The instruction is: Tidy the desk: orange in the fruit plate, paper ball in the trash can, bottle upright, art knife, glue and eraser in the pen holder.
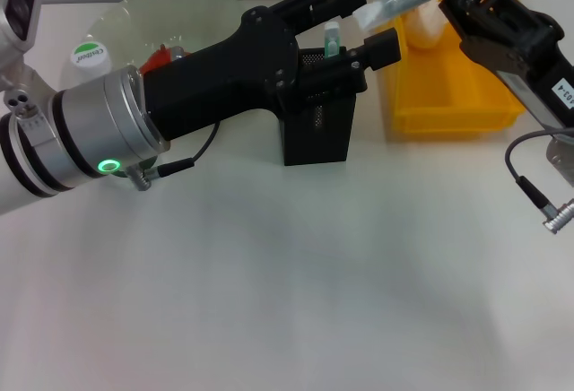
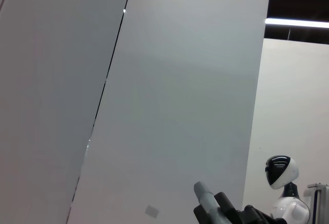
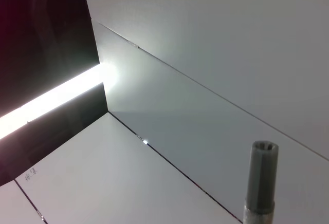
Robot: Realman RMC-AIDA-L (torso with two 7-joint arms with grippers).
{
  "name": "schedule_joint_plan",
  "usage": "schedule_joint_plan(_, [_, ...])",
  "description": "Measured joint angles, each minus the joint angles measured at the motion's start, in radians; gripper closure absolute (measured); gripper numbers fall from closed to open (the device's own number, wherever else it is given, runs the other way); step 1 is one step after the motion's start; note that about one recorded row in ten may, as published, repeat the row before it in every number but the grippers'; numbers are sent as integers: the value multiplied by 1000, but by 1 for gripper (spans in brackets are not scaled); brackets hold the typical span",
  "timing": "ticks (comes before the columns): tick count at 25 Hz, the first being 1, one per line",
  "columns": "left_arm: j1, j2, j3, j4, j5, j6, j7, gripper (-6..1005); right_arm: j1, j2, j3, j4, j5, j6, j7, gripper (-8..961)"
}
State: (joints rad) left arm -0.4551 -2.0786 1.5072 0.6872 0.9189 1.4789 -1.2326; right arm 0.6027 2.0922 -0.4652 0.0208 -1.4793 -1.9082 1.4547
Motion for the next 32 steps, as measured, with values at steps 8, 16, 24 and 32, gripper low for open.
schedule_joint_plan(8, [-2, 0, -1, 0, -2, -5, 5, 289, 5, 0, -7, 9, -4, 5, -3, 822])
schedule_joint_plan(16, [-2, 0, 0, 0, -2, -4, 11, 502, 8, 0, -13, 20, -6, 10, -19, 821])
schedule_joint_plan(24, [-1, 2, 0, 1, -2, -2, 16, 765, 17, 0, -18, 25, -7, 24, -26, 821])
schedule_joint_plan(32, [0, 1, -3, 2, -2, -2, 26, 818, 19, 0, -18, 24, -8, 39, -26, 822])
